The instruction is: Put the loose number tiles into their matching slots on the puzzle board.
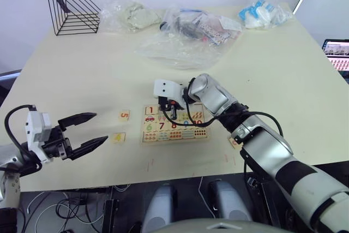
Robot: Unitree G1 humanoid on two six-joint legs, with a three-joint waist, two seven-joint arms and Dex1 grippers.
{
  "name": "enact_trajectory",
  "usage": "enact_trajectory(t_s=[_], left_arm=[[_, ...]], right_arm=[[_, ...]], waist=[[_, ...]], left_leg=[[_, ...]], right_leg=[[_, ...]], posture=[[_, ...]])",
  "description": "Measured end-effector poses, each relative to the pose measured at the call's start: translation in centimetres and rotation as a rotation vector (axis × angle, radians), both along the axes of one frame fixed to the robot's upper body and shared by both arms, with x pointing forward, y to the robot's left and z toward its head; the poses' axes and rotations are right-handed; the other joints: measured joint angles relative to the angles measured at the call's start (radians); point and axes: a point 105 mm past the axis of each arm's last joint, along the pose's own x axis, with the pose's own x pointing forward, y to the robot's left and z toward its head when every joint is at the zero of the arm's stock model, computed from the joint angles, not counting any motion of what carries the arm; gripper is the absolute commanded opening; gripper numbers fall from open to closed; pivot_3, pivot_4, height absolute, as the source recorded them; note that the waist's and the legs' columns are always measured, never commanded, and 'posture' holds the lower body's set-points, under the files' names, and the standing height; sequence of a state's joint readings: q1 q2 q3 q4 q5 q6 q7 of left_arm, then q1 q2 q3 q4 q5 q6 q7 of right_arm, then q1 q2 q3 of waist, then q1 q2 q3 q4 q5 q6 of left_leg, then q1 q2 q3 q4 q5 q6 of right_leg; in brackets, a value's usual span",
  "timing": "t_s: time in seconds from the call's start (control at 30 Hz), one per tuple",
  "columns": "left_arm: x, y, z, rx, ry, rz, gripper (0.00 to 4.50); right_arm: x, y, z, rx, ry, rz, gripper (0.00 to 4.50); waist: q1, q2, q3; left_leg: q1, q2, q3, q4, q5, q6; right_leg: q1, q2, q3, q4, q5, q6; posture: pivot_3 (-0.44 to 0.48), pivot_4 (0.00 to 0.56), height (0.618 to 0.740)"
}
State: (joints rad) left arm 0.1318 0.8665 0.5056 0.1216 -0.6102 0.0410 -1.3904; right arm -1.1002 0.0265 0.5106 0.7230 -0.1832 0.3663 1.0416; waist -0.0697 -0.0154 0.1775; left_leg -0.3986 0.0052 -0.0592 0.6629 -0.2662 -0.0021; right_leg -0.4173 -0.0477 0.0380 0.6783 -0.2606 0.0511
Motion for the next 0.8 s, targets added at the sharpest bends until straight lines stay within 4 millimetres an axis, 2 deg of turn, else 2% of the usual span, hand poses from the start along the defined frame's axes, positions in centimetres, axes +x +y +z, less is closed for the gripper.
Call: enact_trajectory(t_s=[0.8], left_arm=[[-0.14, 0.03, -0.27, -0.005, 0.008, 0.005, 4.50]], right_arm=[[-0.22, 0.16, -0.10, 0.003, 0.005, 0.006, 0.07]], waist=[[0.000, 0.000, 0.000]], left_leg=[[0.000, 0.000, 0.000, 0.000, 0.000, 0.000]], right_leg=[[0.000, 0.000, 0.000, 0.000, 0.000, 0.000]], posture=[[0.000, 0.150, 0.740]])
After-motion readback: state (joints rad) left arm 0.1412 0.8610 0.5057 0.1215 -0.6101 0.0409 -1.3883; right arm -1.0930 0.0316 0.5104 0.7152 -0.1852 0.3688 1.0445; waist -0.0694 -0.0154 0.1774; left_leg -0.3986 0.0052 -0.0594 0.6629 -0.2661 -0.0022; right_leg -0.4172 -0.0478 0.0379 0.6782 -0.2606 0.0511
